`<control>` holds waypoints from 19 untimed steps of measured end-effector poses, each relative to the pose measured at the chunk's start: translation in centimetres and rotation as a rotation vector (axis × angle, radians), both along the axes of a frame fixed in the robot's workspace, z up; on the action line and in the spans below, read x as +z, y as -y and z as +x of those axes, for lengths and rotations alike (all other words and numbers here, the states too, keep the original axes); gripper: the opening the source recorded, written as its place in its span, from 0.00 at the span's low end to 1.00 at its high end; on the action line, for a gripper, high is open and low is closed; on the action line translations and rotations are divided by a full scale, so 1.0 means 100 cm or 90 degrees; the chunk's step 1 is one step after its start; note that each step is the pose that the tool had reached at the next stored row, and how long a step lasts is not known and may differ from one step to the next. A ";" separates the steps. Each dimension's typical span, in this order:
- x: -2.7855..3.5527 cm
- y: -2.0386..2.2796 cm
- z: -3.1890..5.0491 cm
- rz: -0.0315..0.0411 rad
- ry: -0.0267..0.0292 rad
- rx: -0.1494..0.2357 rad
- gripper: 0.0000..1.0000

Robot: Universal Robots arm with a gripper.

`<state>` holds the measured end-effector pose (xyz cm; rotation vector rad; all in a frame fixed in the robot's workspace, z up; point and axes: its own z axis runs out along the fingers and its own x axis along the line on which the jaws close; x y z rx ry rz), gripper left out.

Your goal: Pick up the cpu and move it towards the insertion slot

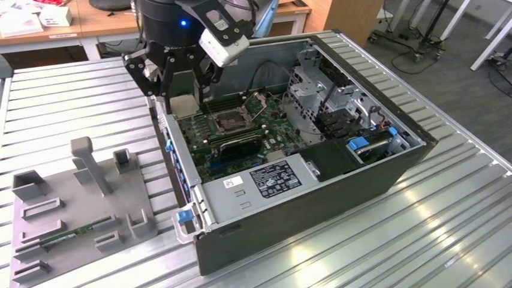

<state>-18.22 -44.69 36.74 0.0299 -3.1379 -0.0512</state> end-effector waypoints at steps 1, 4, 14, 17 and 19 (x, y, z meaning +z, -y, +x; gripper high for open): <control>0.0000 0.0000 0.0018 0.0000 0.0000 0.000 0.54; 0.0000 0.0000 0.0085 0.0000 0.0000 0.000 0.54; 0.0000 0.0000 0.0358 0.0000 0.0000 0.000 0.54; 0.0000 0.0000 0.0443 0.0000 0.0000 0.000 0.54; 0.0000 0.0000 0.0502 0.0000 0.0000 0.000 0.54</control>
